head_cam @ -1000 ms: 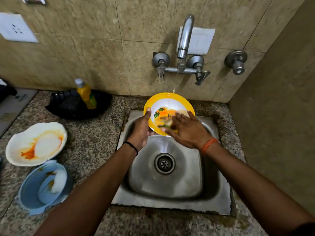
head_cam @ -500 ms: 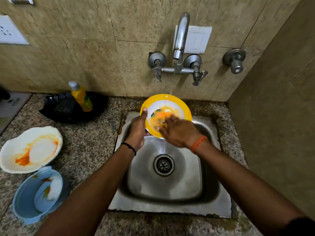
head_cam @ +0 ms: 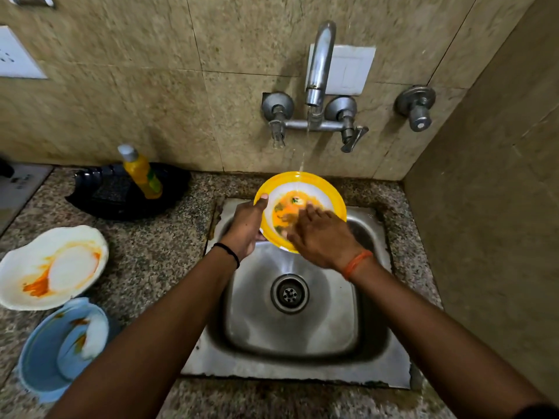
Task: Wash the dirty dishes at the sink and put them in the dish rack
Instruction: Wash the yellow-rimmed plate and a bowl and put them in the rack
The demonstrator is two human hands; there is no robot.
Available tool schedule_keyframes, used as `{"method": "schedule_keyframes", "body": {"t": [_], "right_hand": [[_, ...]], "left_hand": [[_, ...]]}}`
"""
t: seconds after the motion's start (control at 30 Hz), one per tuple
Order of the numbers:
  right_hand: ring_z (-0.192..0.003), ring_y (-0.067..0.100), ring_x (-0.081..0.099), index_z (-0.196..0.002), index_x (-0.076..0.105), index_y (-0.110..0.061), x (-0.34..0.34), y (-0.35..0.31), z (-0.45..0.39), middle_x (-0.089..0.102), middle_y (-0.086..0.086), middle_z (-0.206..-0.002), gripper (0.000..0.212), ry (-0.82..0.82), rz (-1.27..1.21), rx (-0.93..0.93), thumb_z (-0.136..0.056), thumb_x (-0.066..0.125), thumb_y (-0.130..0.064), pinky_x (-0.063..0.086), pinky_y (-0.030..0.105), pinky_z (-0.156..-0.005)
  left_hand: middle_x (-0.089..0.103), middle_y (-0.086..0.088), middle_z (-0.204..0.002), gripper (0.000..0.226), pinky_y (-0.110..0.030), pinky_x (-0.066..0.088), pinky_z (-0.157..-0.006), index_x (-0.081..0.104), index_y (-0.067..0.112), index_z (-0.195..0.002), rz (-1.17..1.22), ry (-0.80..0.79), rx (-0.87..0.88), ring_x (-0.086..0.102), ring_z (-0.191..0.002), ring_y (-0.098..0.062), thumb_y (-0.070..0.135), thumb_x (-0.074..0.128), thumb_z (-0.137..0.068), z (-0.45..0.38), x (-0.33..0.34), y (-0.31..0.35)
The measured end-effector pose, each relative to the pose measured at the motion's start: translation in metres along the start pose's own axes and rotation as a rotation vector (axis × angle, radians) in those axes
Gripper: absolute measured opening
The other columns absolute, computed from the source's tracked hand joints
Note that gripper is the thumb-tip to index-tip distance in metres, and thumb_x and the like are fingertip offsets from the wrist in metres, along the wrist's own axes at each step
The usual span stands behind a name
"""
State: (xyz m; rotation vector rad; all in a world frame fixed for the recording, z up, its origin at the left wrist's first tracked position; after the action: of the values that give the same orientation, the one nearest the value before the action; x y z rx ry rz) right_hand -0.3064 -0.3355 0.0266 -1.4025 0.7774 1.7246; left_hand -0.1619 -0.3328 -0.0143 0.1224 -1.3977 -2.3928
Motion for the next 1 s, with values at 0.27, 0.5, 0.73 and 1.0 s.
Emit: {"method": "schedule_keyframes", "body": {"t": [0.27, 0.5, 0.73, 1.0], "right_hand": [[-0.139, 0.022, 0.037, -0.143, 0.041, -0.027, -0.010, -0.031, 0.022, 0.041, 0.002, -0.151, 0.054, -0.020, -0.366, -0.195, -0.098, 0.032, -0.056, 0.034, 0.035, -0.110], [-0.149, 0.031, 0.003, -0.154, 0.010, -0.011, -0.009, 0.010, -0.020, 0.001, 0.015, -0.162, 0.068, 0.110, -0.068, 0.100, -0.100, 0.027, -0.048, 0.007, 0.044, -0.119], [-0.140, 0.017, 0.037, -0.145, 0.042, -0.028, -0.021, -0.026, 0.008, 0.042, -0.003, -0.151, 0.045, 0.093, -0.193, -0.275, -0.102, 0.032, -0.039, 0.028, 0.031, -0.111], [-0.117, 0.027, 0.056, -0.127, 0.059, -0.021, -0.029, -0.016, 0.023, 0.065, 0.009, -0.124, 0.061, 0.138, 0.017, -0.127, -0.095, 0.024, -0.059, 0.036, 0.038, -0.104]], "left_hand": [[0.066, -0.014, -0.107, 0.033, -0.040, 0.055, -0.069, 0.058, 0.010, -0.122, 0.221, -0.015, -0.055, 0.067, -0.080, -0.026, 0.031, 0.044, -0.101, 0.007, 0.004, -0.007], [0.061, -0.018, -0.124, 0.036, -0.044, 0.053, -0.063, 0.048, 0.006, -0.133, 0.256, -0.075, -0.126, 0.063, -0.096, -0.030, 0.022, 0.047, -0.100, 0.016, 0.016, -0.006], [0.065, -0.019, -0.113, 0.034, -0.043, 0.054, -0.066, 0.053, 0.005, -0.129, 0.255, -0.005, -0.098, 0.064, -0.080, -0.025, 0.019, 0.051, -0.098, 0.011, -0.009, -0.004], [0.066, -0.008, -0.087, 0.024, -0.039, 0.055, -0.064, 0.057, 0.013, -0.120, 0.254, 0.037, -0.052, 0.063, -0.074, -0.022, 0.018, 0.055, -0.096, 0.012, -0.010, 0.002]]}}
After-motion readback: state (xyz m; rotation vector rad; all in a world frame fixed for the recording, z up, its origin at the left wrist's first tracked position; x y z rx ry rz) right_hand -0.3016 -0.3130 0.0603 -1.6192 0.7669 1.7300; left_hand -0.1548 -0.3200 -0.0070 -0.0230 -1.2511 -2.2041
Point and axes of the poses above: each hand's wrist, its own z-axis away from the middle knuckle, its own x-axis out of the palm, y = z × x, the point moved 8 cm from there along -z, towards the middle knuckle
